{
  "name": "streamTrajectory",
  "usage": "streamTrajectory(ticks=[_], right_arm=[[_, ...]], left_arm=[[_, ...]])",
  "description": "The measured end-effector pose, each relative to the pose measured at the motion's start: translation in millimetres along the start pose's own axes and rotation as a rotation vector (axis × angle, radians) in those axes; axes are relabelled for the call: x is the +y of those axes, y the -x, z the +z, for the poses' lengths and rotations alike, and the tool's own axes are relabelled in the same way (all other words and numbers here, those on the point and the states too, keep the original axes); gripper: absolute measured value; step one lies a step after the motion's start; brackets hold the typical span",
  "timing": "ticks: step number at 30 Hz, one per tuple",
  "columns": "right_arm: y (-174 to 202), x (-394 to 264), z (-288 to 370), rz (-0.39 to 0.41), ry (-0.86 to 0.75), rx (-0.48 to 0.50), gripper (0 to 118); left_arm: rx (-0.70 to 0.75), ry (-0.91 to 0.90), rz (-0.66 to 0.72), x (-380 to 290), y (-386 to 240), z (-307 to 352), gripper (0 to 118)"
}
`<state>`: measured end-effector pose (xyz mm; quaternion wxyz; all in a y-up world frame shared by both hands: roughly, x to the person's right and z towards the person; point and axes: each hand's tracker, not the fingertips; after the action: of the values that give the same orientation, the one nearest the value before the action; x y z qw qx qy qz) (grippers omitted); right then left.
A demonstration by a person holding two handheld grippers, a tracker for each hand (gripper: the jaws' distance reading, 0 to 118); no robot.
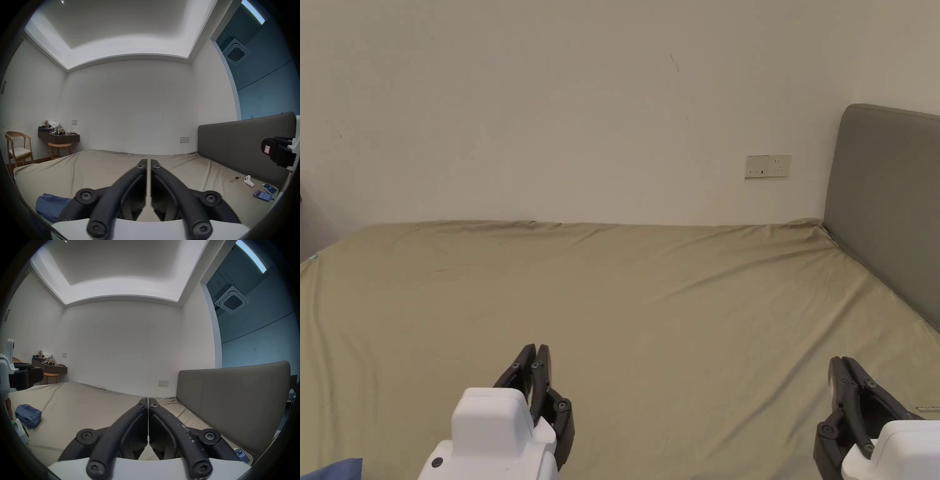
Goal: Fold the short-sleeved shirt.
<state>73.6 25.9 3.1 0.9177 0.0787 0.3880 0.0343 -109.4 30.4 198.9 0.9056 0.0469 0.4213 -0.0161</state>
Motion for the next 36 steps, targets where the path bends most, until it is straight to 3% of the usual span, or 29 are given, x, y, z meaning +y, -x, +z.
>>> streamTrajectory(ticks=[1,2,4,5,36], right_arm=[[-0.4,0.1,0.5,-0.004,-0.005,0.006,19],[-0.8,0.4,0.8,-0.009,-0.009,0.009,41],[-1.8,1.6,-0.6,-0.020,-0.004,0.016,90],[-2.3,2.2,-1.4,-0.023,0.000,0.015,118],[-3.8,-0.1,1.6,-0.026,-0.013,0.026,118]], left_arm=[[-0.002,-0.003,0.010,-0.6,1.5,0.1,27],[-0.003,-0.002,0.018,-0.9,2.7,-0.1,63],[-0.013,0.010,0.037,-0.7,4.9,-1.9,110],[-0.012,0.008,0.040,-1.0,4.6,-1.4,118],[0.002,-0.013,0.008,-1.4,-1.5,2.9,118]])
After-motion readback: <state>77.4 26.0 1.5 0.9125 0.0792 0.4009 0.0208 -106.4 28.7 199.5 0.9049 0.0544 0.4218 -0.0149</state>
